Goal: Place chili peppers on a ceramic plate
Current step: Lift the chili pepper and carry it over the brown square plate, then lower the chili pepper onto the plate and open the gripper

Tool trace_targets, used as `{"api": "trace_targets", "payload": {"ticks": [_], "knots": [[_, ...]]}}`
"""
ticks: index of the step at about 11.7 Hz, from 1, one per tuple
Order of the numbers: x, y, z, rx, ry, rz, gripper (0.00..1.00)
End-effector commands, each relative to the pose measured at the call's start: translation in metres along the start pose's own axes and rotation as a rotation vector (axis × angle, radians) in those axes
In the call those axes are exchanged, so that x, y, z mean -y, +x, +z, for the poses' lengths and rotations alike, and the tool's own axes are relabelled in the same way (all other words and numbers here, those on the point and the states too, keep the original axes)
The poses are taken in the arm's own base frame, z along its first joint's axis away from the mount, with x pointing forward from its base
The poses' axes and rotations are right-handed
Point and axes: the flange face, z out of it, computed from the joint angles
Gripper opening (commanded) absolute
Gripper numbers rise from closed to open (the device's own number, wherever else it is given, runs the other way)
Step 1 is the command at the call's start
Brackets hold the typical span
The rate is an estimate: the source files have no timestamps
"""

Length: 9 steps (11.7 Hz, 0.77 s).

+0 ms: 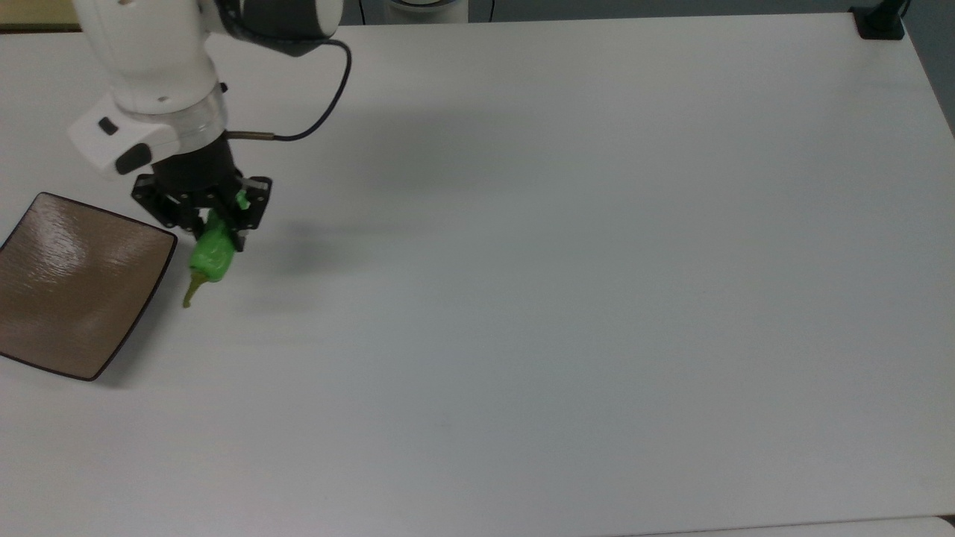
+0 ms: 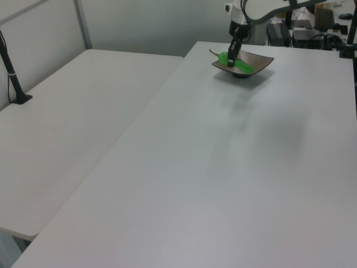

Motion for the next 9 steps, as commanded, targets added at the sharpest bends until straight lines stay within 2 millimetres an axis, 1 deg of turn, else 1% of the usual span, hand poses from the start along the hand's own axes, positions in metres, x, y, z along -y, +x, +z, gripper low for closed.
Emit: {"api": "trace_targets", "payload": {"ticks": [1,4,5,7,9], "knots": [[-0.045,0.012,0.001,-0.106,-0.055,0.019,0.12],[-0.067,0.012,0.013,-0.167,-0.089,0.017,0.12],[-0.077,0.011,0.016,-0.195,-0.104,0.019,0.12],[-0.098,0.012,0.013,-0.274,-0.141,0.022,0.12],[-0.105,0.016,0.012,-0.340,-0.178,0.013,0.12]]}}
